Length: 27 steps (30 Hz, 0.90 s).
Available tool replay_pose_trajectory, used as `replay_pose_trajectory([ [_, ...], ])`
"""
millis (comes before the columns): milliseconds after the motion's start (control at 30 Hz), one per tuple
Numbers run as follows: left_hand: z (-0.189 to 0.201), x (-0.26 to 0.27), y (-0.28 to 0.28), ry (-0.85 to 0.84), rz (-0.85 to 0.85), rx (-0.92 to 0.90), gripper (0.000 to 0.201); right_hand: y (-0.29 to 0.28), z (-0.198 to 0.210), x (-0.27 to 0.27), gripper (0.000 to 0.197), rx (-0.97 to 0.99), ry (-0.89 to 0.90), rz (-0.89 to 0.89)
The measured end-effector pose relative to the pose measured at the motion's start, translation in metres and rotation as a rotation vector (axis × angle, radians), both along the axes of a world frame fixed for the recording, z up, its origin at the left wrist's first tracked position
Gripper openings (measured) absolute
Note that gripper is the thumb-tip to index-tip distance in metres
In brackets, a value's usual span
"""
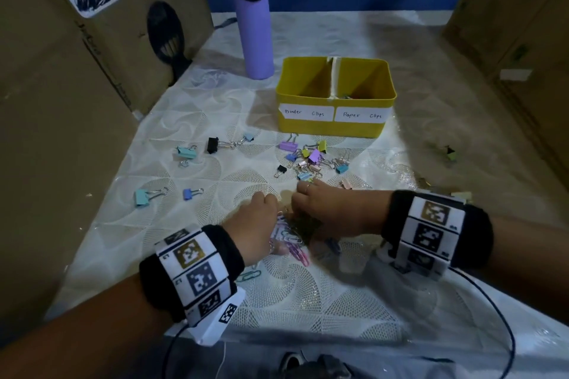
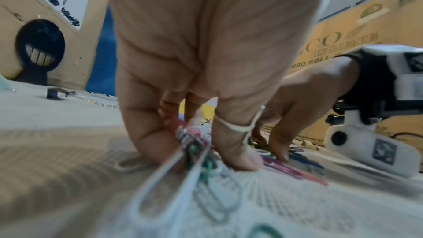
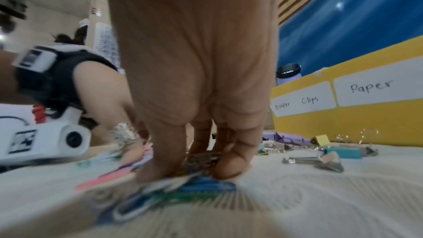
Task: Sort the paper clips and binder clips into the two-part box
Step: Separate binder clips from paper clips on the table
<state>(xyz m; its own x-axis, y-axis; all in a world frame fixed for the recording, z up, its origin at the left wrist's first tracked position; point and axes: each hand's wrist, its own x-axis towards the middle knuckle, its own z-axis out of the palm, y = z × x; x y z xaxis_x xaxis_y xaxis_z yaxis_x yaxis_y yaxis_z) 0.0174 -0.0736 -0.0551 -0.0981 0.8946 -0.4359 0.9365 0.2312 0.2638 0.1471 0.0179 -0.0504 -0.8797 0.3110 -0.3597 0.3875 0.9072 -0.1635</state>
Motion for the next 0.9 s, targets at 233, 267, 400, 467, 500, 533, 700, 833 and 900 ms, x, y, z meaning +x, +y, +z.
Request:
replay_pose_trajectory([
  [233,0.009,-0.012,0.022,0.023,-0.079,-0.061,0.035,-0.011,-0.013,0.023,0.038,0.038,-0.083,-0.046],
  [267,0.014,-0.014,0.027,0.033,-0.091,-0.071,0.036,-0.010,-0.014,0.026,0.038,0.035,-0.087,-0.047],
  [400,0.047,-0.028,0.055,-0.018,-0.133,-0.064,0.028,0.005,-0.013,0.038,0.029,-0.098,0.007,-0.103],
  [467,0.069,-0.033,0.075,-0.101,-0.146,-0.042,0.017,0.019,-0.004,0.043,0.020,-0.191,0.117,-0.177],
  [500,0.080,-0.033,0.086,-0.150,-0.150,-0.022,0.012,0.028,0.003,0.045,0.014,-0.265,0.174,-0.236],
  [533,0.092,-0.032,0.098,-0.193,-0.156,0.007,0.010,0.038,0.013,0.048,0.011,-0.341,0.227,-0.289],
  [700,0.132,0.000,0.181,-0.202,-0.220,0.176,0.026,0.118,0.065,0.053,0.008,-0.206,0.551,-0.671],
  [833,0.120,0.027,0.250,-0.015,-0.134,0.267,0.034,0.183,0.090,0.038,0.017,0.120,0.523,-0.776],
  [900,0.113,0.037,0.264,0.081,-0.116,0.240,0.026,0.199,0.088,0.032,0.020,0.146,0.337,-0.780],
])
